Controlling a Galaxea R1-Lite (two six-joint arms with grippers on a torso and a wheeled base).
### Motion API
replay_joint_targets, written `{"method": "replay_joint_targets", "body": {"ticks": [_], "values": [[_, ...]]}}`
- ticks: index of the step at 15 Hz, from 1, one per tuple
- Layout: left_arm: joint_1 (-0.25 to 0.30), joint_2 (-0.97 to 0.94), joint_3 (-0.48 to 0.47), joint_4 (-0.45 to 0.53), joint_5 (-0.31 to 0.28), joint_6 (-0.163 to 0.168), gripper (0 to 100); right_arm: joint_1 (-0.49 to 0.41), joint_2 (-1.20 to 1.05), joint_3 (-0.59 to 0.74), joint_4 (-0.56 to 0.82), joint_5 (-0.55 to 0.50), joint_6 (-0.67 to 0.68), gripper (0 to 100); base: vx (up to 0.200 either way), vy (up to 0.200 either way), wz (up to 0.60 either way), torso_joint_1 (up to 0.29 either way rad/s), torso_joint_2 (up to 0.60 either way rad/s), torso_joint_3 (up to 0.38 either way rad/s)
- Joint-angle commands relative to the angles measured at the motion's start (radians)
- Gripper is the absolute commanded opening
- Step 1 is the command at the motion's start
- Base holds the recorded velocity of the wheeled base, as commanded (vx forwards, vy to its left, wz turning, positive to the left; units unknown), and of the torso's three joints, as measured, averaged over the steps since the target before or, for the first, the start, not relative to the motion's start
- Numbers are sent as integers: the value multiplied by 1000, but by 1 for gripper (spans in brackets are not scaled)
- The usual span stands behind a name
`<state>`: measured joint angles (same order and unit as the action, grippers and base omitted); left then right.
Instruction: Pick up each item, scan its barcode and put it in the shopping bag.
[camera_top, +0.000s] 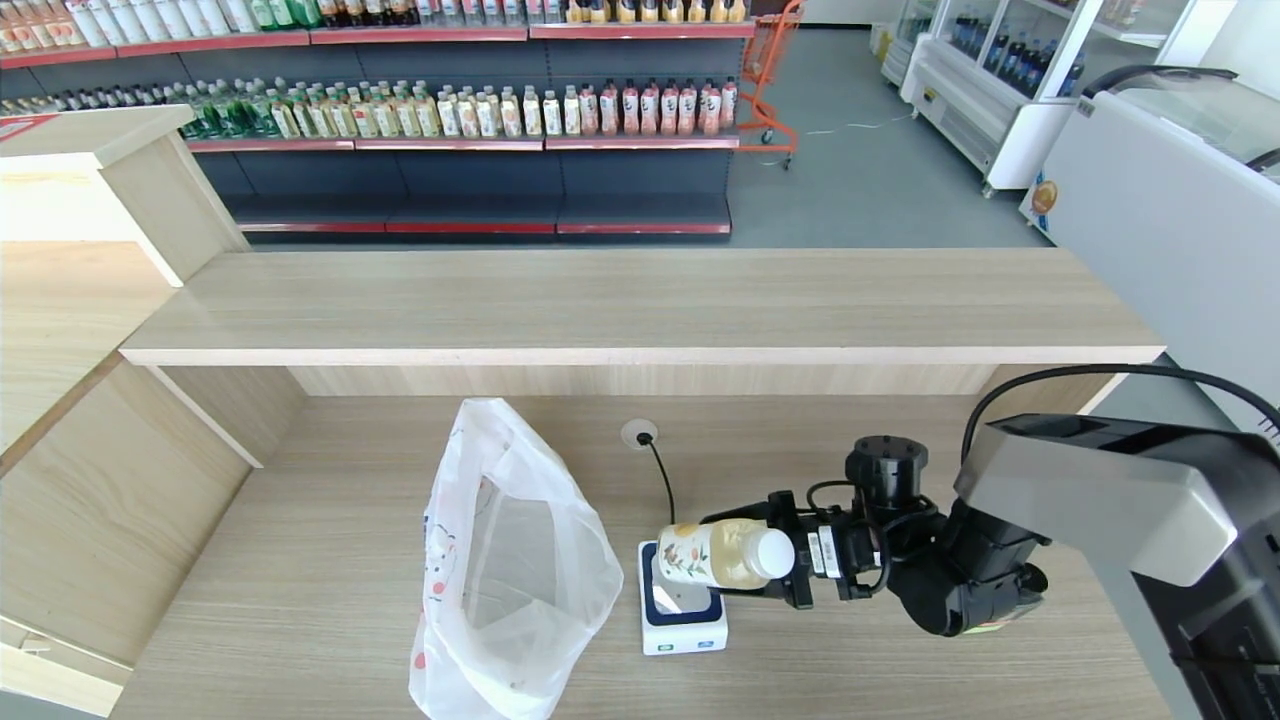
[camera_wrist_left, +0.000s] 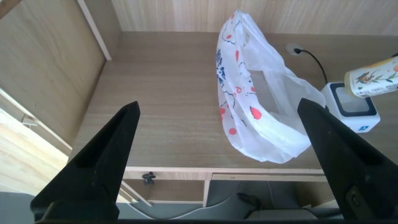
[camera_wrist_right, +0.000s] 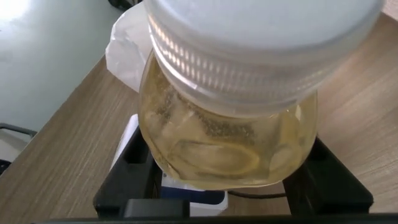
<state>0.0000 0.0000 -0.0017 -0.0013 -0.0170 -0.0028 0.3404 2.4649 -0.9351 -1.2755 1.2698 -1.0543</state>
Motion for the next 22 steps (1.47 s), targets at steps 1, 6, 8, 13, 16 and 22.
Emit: {"method": "replay_joint_targets", "body": {"ticks": [1, 6, 8, 13, 16, 22], "values": [[0, 0, 0, 0, 0, 0, 100, 6, 25, -13, 1, -3, -6, 0, 0, 0, 0, 0, 0, 0], [0, 0, 0, 0, 0, 0, 100, 11, 48, -34, -1, -4, -38, 0, 0, 0, 0, 0, 0, 0], [0, 0, 0, 0, 0, 0, 100, 11, 55, -34, -2, -3, -44, 0, 0, 0, 0, 0, 0, 0], [0, 0, 0, 0, 0, -2, 100, 9, 51, -33, 1, -6, -59, 0, 0, 0, 0, 0, 0, 0], [0, 0, 0, 0, 0, 0, 100, 6, 40, -33, 2, -7, -53, 0, 0, 0, 0, 0, 0, 0], [0, 0, 0, 0, 0, 0, 100, -43, -52, -33, 88, -7, 77, 0, 0, 0, 0, 0, 0, 0]]}}
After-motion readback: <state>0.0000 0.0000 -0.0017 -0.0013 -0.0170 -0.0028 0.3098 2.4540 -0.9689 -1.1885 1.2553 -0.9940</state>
